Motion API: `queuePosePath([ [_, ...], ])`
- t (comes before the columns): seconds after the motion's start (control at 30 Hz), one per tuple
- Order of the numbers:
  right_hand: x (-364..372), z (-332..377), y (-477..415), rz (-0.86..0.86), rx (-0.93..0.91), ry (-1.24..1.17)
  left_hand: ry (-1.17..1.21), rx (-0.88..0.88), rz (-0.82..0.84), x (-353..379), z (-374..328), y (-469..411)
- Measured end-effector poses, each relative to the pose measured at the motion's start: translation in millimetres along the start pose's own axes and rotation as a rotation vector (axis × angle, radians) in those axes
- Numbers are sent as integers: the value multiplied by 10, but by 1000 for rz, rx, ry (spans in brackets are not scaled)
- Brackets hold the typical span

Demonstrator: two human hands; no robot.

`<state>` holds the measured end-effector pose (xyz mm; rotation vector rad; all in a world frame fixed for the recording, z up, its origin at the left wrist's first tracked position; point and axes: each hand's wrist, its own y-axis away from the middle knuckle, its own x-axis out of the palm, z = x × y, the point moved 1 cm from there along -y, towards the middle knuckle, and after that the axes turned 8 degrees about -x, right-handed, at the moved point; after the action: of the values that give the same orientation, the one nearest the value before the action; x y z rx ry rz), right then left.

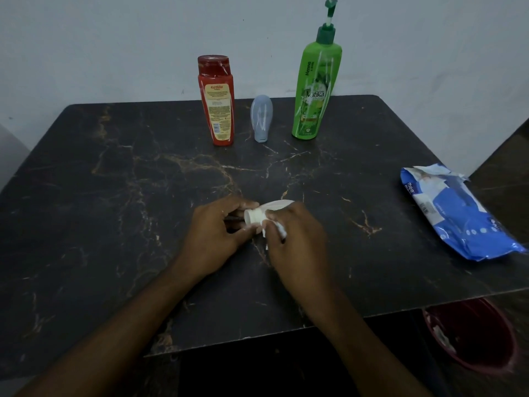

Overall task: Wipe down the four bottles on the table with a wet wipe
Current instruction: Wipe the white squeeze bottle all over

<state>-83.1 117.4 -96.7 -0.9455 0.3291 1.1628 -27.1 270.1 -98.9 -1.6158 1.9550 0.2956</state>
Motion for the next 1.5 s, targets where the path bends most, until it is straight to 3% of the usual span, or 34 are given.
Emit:
queuePosePath([
  [0.13, -63, -82, -18, 36, -40, 51, 15, 11, -6, -11, -23, 10],
  [0.4, -313, -501, -150, -28, 198, 32, 2, 16, 2, -23, -30, 21],
  [0.67, 7, 55, -19, 18, 13, 4, 16, 34, 10, -12, 8, 5],
  [1.07, -224, -383, -110, -27, 229, 10, 28, 8, 18, -22, -15, 10],
  [1.27, 32, 35, -3, -16, 41, -88, 40, 15, 20, -6, -1, 3],
  [1.5, -130, -223, -36, -1, 71, -18, 43, 24, 18, -8, -11, 10],
])
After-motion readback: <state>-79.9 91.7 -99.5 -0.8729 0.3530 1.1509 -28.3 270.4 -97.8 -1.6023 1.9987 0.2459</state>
